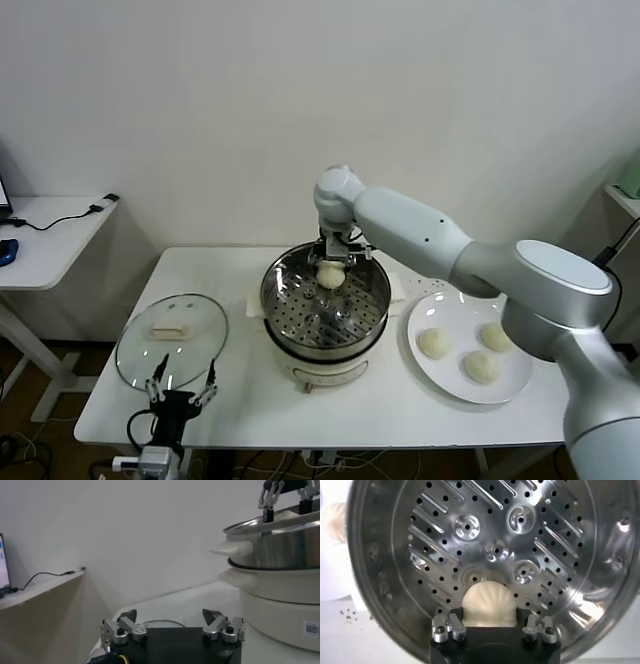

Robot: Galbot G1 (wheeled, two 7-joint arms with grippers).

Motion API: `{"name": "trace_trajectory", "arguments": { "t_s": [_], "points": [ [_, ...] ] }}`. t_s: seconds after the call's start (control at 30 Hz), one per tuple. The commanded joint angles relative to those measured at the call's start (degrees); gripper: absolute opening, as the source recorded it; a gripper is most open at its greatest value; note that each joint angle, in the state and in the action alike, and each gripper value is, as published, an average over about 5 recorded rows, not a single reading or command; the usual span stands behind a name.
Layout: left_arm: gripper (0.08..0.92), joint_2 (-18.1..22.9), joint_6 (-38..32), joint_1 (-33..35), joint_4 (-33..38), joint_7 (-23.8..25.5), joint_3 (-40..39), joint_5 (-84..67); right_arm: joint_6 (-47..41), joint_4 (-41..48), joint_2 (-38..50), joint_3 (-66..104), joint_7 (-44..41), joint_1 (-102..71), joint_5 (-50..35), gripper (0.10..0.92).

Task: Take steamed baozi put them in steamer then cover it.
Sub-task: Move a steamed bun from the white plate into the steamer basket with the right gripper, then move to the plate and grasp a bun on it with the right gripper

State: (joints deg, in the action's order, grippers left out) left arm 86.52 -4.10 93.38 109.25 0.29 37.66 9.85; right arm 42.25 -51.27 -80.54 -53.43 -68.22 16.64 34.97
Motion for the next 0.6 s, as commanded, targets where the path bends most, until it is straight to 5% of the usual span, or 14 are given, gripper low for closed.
{"name": "trace_trajectory", "arguments": {
  "t_s": [0.03, 0.3, 0.6],
  "points": [
    [0.823, 0.2, 0.0, 0.1, 0.0, 0.0, 0.0, 0.3, 1.0, 0.5, -0.7, 1.1, 0.8, -1.8, 2.8, 0.761],
    [0.823, 0.1, 0.0, 0.2, 0.1, -0.1, 0.0, 0.2, 2.7, -2.5, 1.8, 3.0, -0.9, 1.0, -0.6, 0.822],
    [0.823, 0.2, -0.2, 0.4, 0.7, -0.3, -0.2, 0.2, -7.7, -13.0, 17.7, -5.3, -3.5, 13.5, -24.6, 0.823]
  ]
}}
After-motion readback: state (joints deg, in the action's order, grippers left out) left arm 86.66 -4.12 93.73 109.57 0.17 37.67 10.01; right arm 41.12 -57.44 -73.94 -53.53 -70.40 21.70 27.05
